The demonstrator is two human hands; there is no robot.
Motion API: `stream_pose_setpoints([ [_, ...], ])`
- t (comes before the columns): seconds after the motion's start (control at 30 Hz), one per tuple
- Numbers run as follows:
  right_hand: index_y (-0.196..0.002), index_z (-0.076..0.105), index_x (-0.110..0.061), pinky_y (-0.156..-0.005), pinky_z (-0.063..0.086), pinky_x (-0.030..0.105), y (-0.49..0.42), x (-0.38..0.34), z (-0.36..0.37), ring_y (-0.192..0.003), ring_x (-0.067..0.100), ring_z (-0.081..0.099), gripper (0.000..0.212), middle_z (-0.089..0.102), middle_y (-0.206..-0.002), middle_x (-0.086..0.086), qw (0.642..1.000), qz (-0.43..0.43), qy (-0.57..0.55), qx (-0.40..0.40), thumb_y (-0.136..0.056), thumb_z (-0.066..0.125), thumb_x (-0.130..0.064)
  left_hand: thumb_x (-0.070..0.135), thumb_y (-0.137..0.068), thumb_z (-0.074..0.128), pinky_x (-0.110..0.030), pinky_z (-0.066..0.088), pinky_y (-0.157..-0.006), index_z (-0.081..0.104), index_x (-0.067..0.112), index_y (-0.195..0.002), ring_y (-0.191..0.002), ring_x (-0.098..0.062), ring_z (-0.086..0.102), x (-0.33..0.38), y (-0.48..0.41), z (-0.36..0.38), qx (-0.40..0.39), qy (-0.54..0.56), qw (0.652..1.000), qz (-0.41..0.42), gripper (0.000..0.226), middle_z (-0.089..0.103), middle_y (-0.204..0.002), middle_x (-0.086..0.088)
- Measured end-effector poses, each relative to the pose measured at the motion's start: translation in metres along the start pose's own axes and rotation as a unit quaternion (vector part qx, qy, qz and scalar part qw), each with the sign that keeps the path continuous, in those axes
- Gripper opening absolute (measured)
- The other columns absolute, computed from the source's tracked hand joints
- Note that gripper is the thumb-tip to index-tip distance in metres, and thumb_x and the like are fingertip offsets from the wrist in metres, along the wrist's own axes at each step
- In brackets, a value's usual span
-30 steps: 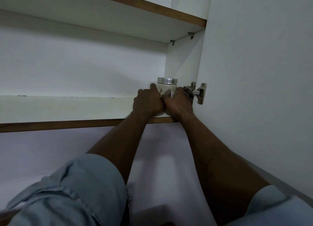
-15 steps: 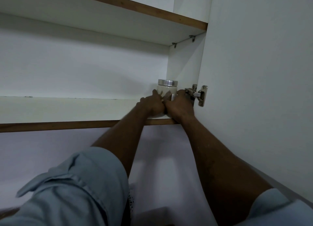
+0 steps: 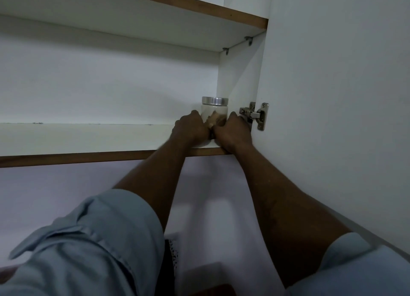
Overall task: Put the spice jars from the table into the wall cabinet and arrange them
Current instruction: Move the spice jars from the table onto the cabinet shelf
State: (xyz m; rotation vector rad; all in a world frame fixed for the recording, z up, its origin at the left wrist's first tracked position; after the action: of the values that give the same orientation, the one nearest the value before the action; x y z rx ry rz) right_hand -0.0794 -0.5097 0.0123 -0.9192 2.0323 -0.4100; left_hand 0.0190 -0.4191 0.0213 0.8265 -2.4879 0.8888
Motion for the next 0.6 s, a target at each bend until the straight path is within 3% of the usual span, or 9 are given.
stream_pose_setpoints([
  [0.2,-0.12,0.053,0.0,-0.069,0.04,0.029,0.02,-0.005,-0.008,-0.097,0.027,0.064,0.042,0.067,-0.107,0.013,0.999,-0.023,0.008,0.022,-0.092,0.059,-0.031,0.044,-0.085,0.071,-0.049,0.05,-0.096,0.05,0.009,-0.122,-0.116,-0.035,0.055,0.003,0.019,-0.005,0.014,-0.046,0.999,-0.015,0.055,0.061,-0.123,-0.015],
  [0.3,-0.126,0.054,-0.002,-0.082,0.049,0.034,0.056,-0.004,-0.01,-0.105,0.029,0.062,0.038,0.066,-0.117,0.015,0.995,-0.094,0.012,0.044,-0.095,0.057,-0.024,0.044,-0.088,0.068,-0.044,0.051,-0.089,0.05,0.006,-0.121,-0.114,-0.037,0.057,0.002,0.039,-0.01,0.018,-0.06,0.998,-0.007,0.053,0.062,-0.12,-0.018],
  [0.4,-0.135,0.056,-0.006,-0.099,0.047,0.038,0.109,0.003,-0.008,-0.117,0.027,0.057,0.044,0.064,-0.125,0.011,0.986,-0.146,-0.017,0.079,-0.094,0.06,-0.021,0.04,-0.09,0.064,-0.038,0.05,-0.083,0.057,0.008,-0.121,-0.106,-0.033,0.064,0.001,0.077,-0.02,0.069,-0.071,0.994,0.039,0.046,0.07,-0.111,-0.013],
  [0.5,-0.135,0.058,-0.013,-0.104,0.043,0.029,0.169,0.007,0.0,-0.126,0.021,0.054,0.049,0.061,-0.133,0.004,0.988,-0.13,-0.065,0.055,-0.088,0.067,-0.025,0.025,-0.091,0.059,-0.037,0.053,-0.084,0.068,0.019,-0.116,-0.097,-0.024,0.068,-0.006,0.14,-0.014,0.168,0.032,0.977,0.129,0.027,0.074,-0.102,-0.003],
  [0.6,-0.122,0.064,-0.017,-0.091,0.05,0.028,0.241,0.017,0.02,-0.111,0.016,0.061,0.04,0.067,-0.12,0.001,0.991,-0.092,-0.096,0.0,-0.085,0.062,-0.03,0.021,-0.094,0.055,-0.036,0.053,-0.085,0.07,0.022,-0.118,-0.099,-0.02,0.067,-0.038,0.222,0.025,0.155,0.105,0.97,0.153,0.029,0.074,-0.106,0.001],
])
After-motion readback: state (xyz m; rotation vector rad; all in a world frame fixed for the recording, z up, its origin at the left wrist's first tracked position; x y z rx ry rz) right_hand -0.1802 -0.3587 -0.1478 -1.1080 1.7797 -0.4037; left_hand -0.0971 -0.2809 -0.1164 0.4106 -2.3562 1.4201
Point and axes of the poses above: each hand's wrist, its own y-axis away from the middle knuckle, its own z-axis out of the palm, x = y × z, the point moved 1 cm from there along -y, towards the middle knuckle
